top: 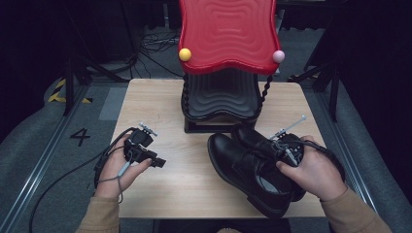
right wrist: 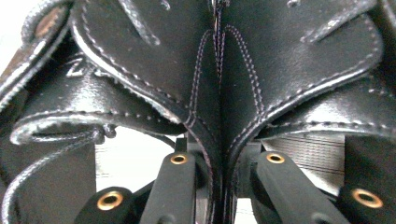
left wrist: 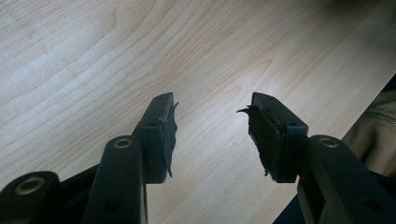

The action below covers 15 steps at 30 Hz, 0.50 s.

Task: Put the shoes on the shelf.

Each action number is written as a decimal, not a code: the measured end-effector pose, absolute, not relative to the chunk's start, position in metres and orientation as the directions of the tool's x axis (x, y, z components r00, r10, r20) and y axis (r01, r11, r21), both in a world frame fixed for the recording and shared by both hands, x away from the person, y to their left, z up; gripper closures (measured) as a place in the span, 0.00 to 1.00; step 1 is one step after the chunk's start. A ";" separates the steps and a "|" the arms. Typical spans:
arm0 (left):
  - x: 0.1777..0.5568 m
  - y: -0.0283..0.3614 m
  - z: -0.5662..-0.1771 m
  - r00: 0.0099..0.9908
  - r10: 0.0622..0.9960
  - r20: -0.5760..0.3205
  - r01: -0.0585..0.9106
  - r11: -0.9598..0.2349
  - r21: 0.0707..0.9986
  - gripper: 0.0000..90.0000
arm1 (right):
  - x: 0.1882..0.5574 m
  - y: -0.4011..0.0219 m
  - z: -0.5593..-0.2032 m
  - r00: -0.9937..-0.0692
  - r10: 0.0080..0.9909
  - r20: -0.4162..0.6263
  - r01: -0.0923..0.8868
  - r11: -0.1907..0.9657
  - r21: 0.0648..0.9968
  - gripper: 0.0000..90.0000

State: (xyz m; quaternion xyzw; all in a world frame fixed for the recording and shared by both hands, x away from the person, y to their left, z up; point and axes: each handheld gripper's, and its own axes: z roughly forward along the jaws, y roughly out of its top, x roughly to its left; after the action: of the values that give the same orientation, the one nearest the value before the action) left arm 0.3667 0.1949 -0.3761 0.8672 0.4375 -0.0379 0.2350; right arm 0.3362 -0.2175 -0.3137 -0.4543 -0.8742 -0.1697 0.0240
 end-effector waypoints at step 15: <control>0.364 0.202 -0.381 0.591 0.753 -0.290 0.796 -0.484 0.363 0.53 | 0.331 -0.230 -0.231 -0.603 0.776 0.187 0.787 0.538 0.303 0.91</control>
State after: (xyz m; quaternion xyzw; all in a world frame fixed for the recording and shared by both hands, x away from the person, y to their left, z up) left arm 0.3636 0.2016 -0.3805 0.8603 0.4500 -0.0457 0.2352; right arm 0.3310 -0.2302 -0.2310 -0.4456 -0.8767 -0.1805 0.0149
